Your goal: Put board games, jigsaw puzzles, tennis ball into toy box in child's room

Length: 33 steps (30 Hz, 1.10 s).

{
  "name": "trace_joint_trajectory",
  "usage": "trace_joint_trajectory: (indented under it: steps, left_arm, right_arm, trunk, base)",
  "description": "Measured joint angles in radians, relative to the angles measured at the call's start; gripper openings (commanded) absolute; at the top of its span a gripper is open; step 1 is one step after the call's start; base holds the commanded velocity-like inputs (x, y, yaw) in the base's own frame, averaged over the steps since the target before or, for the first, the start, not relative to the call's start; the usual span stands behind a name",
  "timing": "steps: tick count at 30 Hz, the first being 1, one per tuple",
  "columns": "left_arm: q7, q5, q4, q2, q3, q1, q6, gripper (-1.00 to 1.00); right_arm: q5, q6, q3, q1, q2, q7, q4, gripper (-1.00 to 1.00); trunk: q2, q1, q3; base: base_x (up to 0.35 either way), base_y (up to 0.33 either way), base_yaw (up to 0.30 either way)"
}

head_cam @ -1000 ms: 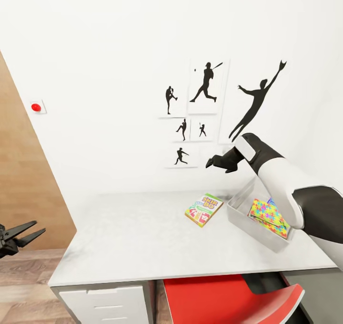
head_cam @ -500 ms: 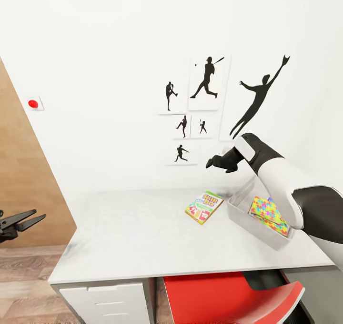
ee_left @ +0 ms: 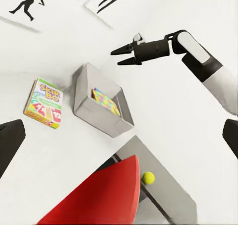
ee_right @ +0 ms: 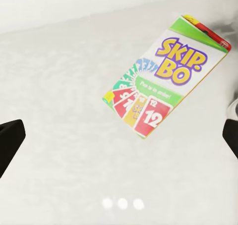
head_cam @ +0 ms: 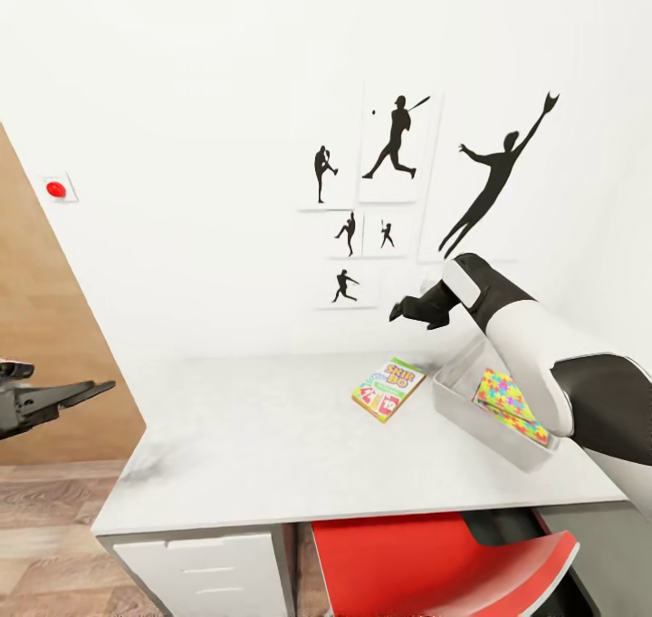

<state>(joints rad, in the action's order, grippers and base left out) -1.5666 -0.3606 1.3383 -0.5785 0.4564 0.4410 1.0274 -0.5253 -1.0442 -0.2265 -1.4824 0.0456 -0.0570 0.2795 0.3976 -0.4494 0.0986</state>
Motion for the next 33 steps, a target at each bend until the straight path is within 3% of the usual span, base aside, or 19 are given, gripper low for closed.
trace_joint_trajectory:
  steps: [2,5,9,11,19,33]
  left_arm:
    - [0.0,0.0,0.02,0.004,-0.028,0.009,0.004,1.0]
    - [0.0,0.007,0.044,0.038,-0.11,0.053,0.007,1.0]
    - [0.0,0.018,0.052,0.088,-0.173,0.1,0.007,1.0]
    - [0.0,0.022,0.053,0.101,-0.189,0.112,0.006,1.0]
    - [0.021,0.03,0.055,0.12,-0.211,0.14,0.003,1.0]
    - [0.029,0.031,0.056,0.119,-0.209,0.143,-0.002,1.0]
  right_arm:
    - [0.0,0.0,0.0,0.0,0.0,0.0,0.0,1.0]
    - [0.001,0.0,0.0,0.0,0.0,0.0,0.0,1.0]
    - [0.001,0.0,0.0,0.0,0.0,0.0,0.0,1.0]
    - [0.001,0.0,0.0,0.0,0.0,0.0,0.0,1.0]
    - [0.001,0.0,0.0,0.0,0.0,-0.001,0.0,1.0]
    - [0.002,0.0,0.0,-0.003,0.008,-0.002,0.012,1.0]
  trunk:
    - [0.0,0.0,0.003]
    - [0.0,0.0,0.008]
    - [0.0,0.0,0.015]
    - [0.0,0.0,0.018]
    - [0.0,0.0,0.031]
    - [0.0,0.0,0.054]
  base:
    - [0.0,0.0,0.0]
    - [0.0,0.0,0.0]
    - [0.0,0.0,0.0]
    - [0.0,0.0,0.0]
    - [0.0,0.0,0.0]
    - [0.0,0.0,0.0]
